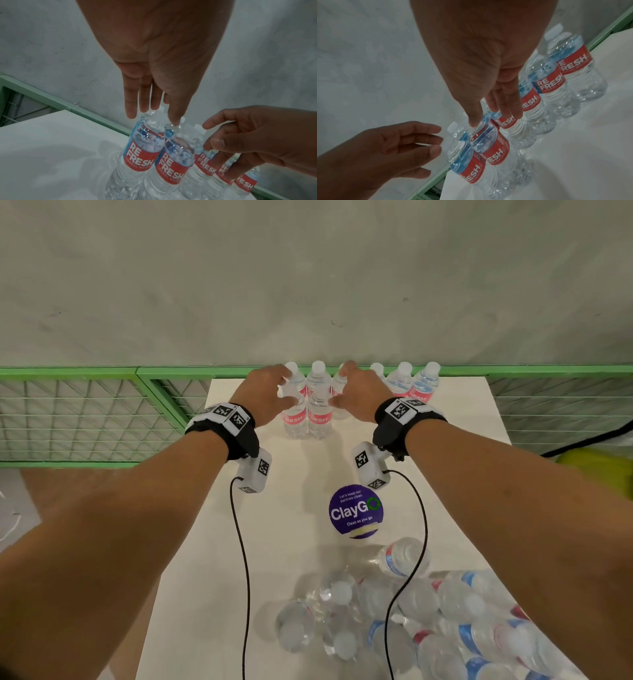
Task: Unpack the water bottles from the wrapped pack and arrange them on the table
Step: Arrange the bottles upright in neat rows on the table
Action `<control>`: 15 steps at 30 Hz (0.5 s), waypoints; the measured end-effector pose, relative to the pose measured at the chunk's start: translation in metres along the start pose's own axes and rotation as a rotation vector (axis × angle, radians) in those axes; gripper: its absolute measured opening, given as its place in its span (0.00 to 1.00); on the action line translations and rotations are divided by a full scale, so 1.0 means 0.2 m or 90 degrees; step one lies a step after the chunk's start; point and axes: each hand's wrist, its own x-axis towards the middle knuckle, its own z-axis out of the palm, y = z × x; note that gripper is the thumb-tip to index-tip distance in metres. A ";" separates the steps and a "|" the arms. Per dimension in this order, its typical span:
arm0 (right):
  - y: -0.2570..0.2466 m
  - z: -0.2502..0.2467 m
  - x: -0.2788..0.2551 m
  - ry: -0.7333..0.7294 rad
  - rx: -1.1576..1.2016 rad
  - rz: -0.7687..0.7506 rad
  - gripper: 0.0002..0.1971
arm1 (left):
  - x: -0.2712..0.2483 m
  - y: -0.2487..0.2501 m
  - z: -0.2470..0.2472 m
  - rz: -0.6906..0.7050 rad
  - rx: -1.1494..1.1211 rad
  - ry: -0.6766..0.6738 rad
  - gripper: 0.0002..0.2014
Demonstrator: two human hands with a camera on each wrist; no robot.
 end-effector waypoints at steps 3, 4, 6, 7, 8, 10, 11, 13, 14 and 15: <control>0.01 -0.08 -0.11 0.019 -0.015 0.007 0.28 | -0.10 0.08 -0.08 0.026 -0.003 0.036 0.23; 0.01 -0.11 -0.16 0.021 -0.022 0.007 0.26 | -0.14 0.12 -0.11 0.035 -0.006 0.045 0.21; 0.03 -0.14 -0.28 0.016 -0.038 0.005 0.20 | -0.25 0.21 -0.15 0.054 -0.027 0.043 0.18; 0.03 -0.16 -0.36 0.006 -0.054 -0.002 0.17 | -0.32 0.26 -0.16 0.068 -0.036 0.029 0.16; 0.04 -0.16 -0.44 -0.010 -0.071 -0.010 0.15 | -0.39 0.30 -0.16 0.083 -0.040 0.010 0.16; 0.04 -0.17 -0.61 -0.058 -0.078 -0.006 0.15 | -0.53 0.38 -0.14 0.107 -0.032 -0.038 0.15; 0.04 -0.17 -0.70 -0.080 -0.073 0.007 0.15 | -0.60 0.42 -0.12 0.114 -0.025 -0.064 0.15; 0.04 -0.15 -0.87 -0.112 -0.067 0.028 0.15 | -0.74 0.48 -0.07 0.113 -0.026 -0.125 0.15; 0.04 -0.14 -0.94 -0.127 -0.066 0.034 0.15 | -0.80 0.50 -0.04 0.107 -0.034 -0.158 0.16; 0.05 -0.13 -1.00 -0.143 -0.070 0.037 0.14 | -0.87 0.52 -0.01 0.102 -0.043 -0.191 0.16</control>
